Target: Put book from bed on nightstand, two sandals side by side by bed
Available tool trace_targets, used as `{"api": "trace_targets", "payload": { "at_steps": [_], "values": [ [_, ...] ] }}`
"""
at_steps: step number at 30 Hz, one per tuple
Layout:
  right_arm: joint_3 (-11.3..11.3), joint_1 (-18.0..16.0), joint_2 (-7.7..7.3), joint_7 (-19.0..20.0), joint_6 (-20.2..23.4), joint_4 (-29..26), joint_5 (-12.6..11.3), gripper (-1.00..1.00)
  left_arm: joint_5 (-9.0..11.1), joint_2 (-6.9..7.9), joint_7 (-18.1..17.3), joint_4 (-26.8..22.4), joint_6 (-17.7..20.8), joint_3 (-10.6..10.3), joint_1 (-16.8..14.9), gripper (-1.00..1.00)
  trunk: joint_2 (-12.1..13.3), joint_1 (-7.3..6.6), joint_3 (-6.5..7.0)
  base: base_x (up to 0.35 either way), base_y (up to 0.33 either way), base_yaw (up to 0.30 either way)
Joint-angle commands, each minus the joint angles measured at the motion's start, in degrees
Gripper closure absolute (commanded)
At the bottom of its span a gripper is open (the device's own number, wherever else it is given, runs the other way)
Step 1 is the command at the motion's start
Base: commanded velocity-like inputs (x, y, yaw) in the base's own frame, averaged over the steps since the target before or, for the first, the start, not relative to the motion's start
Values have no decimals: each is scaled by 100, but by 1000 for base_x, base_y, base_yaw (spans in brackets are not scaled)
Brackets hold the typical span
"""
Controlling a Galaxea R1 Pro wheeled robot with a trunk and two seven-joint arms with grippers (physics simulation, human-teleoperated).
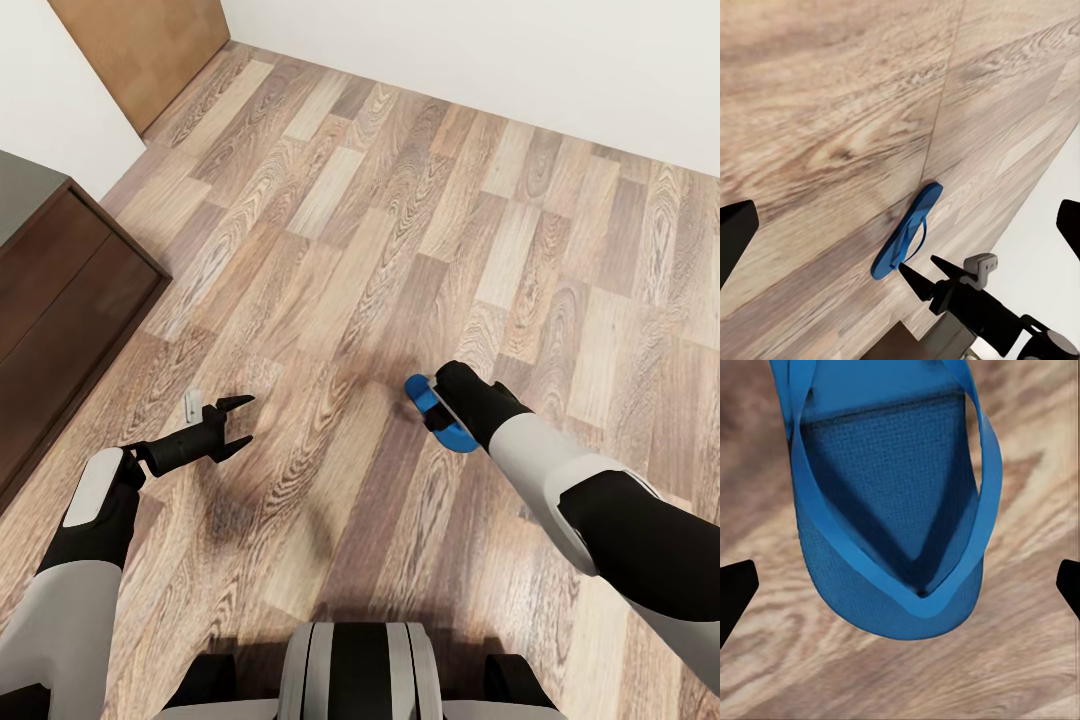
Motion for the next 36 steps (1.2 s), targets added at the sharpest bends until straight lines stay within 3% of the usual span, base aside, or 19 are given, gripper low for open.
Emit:
{"api": "trace_targets", "payload": {
  "at_steps": [1, 33, 36],
  "values": [
    [23, -3, -7, 57, 22, -6, 59, -100, 60, -1, 60, -3, 21, 9, -3, -100, -1, -1, -3, 0, 0, 0],
    [31, -3, -18, 57, 22, -10, 58, -100, 67, -1, 60, -3, 22, 9, -3, -100, -1, -1, -3, 0, 0, 0],
    [31, -3, -14, 55, 22, -10, 58, -100, 68, -1, 60, -3, 22, 9, -3, -100, -5, 7, -69, 0, 0, 0]
  ]
}}
